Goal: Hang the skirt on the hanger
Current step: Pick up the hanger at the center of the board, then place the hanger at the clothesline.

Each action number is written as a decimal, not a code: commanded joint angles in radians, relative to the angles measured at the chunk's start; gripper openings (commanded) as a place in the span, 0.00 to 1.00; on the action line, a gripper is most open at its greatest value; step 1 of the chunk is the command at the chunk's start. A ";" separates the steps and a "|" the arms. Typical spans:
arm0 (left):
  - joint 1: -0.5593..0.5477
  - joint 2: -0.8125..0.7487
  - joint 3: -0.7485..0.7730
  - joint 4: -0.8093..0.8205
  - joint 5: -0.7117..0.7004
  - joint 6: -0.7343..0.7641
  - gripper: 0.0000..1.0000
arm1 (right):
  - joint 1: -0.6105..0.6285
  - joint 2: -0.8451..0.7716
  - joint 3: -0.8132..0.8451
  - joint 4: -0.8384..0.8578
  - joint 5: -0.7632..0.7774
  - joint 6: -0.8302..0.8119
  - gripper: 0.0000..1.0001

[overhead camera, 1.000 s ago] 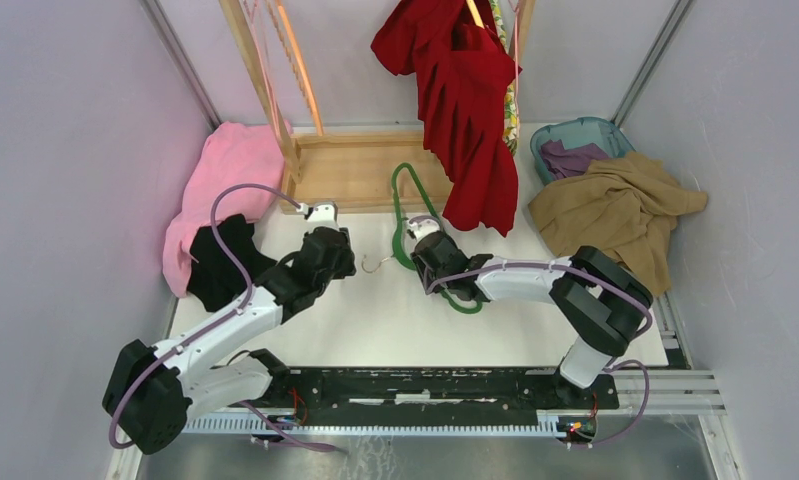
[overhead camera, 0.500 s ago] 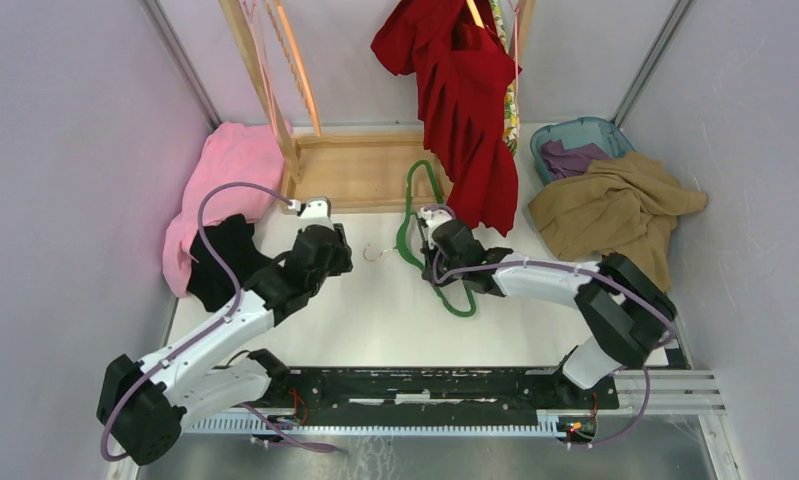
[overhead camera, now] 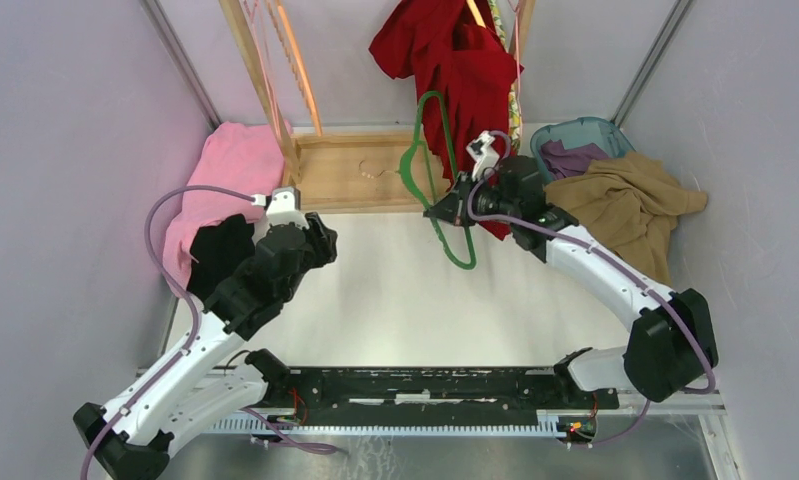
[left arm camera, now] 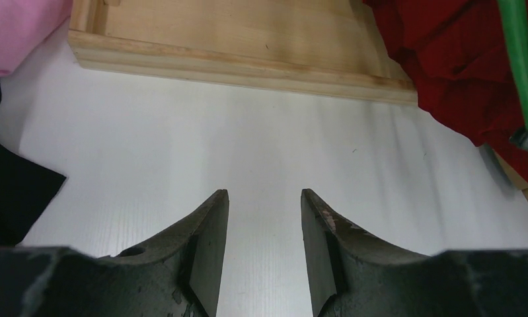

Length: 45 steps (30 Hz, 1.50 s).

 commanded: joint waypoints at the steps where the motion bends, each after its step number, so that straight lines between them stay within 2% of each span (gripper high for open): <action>1: -0.003 -0.039 0.053 -0.042 -0.038 -0.016 0.52 | -0.110 0.012 0.005 0.291 -0.294 0.294 0.01; 6: -0.004 -0.043 0.064 -0.058 -0.043 -0.018 0.52 | -0.148 0.071 0.042 0.660 -0.372 0.623 0.01; 9: -0.003 -0.046 0.068 -0.064 -0.045 -0.018 0.52 | -0.146 0.140 0.091 0.959 -0.359 0.907 0.01; 11: -0.003 -0.049 0.068 -0.069 -0.046 -0.021 0.52 | -0.140 0.179 0.112 1.085 -0.325 1.025 0.01; 13: -0.003 -0.051 0.069 -0.071 -0.046 -0.021 0.52 | -0.129 0.189 0.122 1.141 -0.284 1.082 0.01; 23: -0.003 -0.073 0.071 -0.094 -0.051 -0.024 0.52 | -0.027 0.213 0.199 1.168 -0.115 1.178 0.01; 31: -0.003 -0.088 0.060 -0.098 -0.054 -0.022 0.52 | 0.058 0.186 0.253 1.071 -0.048 1.130 0.01; 35: -0.003 -0.095 0.056 -0.098 -0.052 -0.023 0.52 | 0.095 0.272 0.356 1.069 -0.005 1.151 0.01; 39: -0.003 -0.100 0.060 -0.106 -0.053 -0.017 0.52 | 0.146 0.426 0.491 1.150 0.051 1.231 0.01; 45: -0.003 -0.099 0.067 -0.111 -0.049 -0.009 0.53 | 0.163 0.570 0.669 1.104 0.115 1.240 0.01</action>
